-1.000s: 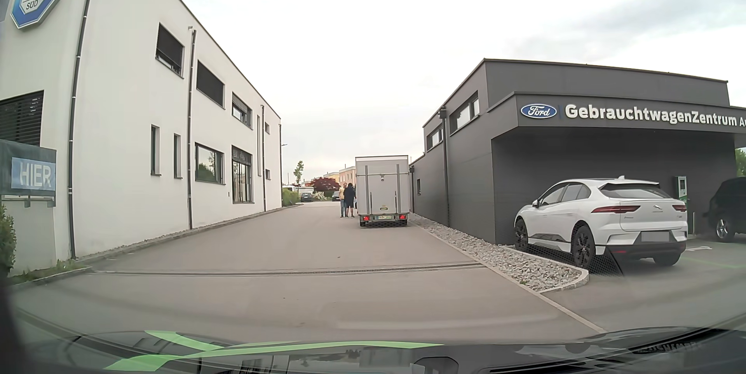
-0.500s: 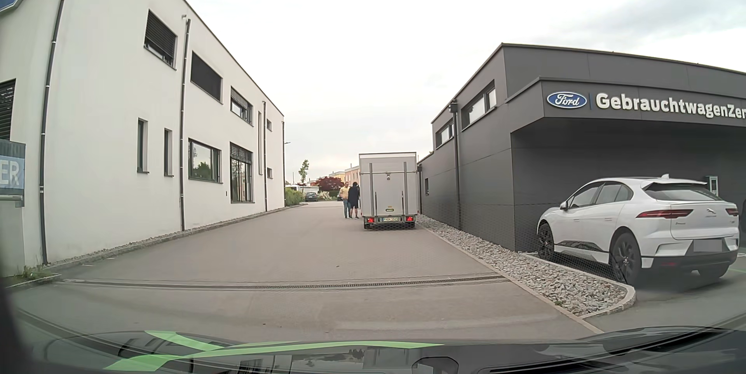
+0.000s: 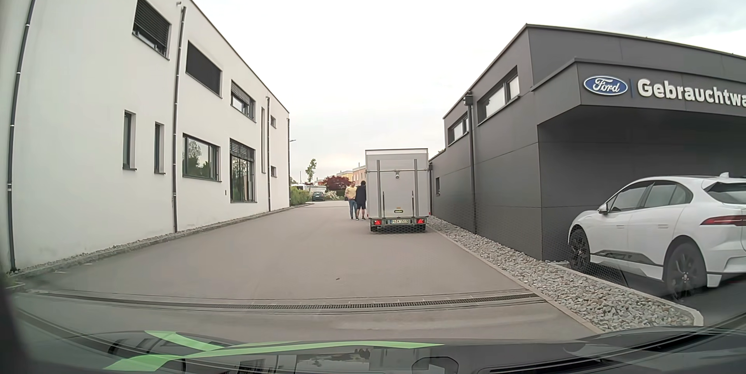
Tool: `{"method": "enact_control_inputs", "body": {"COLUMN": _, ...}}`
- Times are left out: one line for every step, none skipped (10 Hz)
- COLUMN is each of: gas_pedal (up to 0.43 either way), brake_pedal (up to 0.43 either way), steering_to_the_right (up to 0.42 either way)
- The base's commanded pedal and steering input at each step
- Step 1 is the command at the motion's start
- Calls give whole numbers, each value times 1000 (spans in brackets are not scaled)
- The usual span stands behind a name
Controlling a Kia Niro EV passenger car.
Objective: Follow the waypoints while adhering to traffic rules and regulations
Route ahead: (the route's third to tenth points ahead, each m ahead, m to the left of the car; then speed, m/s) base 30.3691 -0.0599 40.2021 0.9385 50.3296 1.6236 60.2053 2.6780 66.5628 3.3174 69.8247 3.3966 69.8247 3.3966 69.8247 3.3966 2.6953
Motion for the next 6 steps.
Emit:
{"method": "enact_control_inputs", "body": {"gas_pedal": 39, "brake_pedal": 0, "steering_to_the_right": -101}}
{"method": "enact_control_inputs", "body": {"gas_pedal": 39, "brake_pedal": 0, "steering_to_the_right": -116}}
{"method": "enact_control_inputs", "body": {"gas_pedal": 39, "brake_pedal": 0, "steering_to_the_right": -125}}
{"method": "enact_control_inputs", "body": {"gas_pedal": 47, "brake_pedal": 0, "steering_to_the_right": -136}}
{"method": "enact_control_inputs", "body": {"gas_pedal": 47, "brake_pedal": 0, "steering_to_the_right": -143}}
{"method": "enact_control_inputs", "body": {"gas_pedal": 59, "brake_pedal": 0, "steering_to_the_right": -146}}
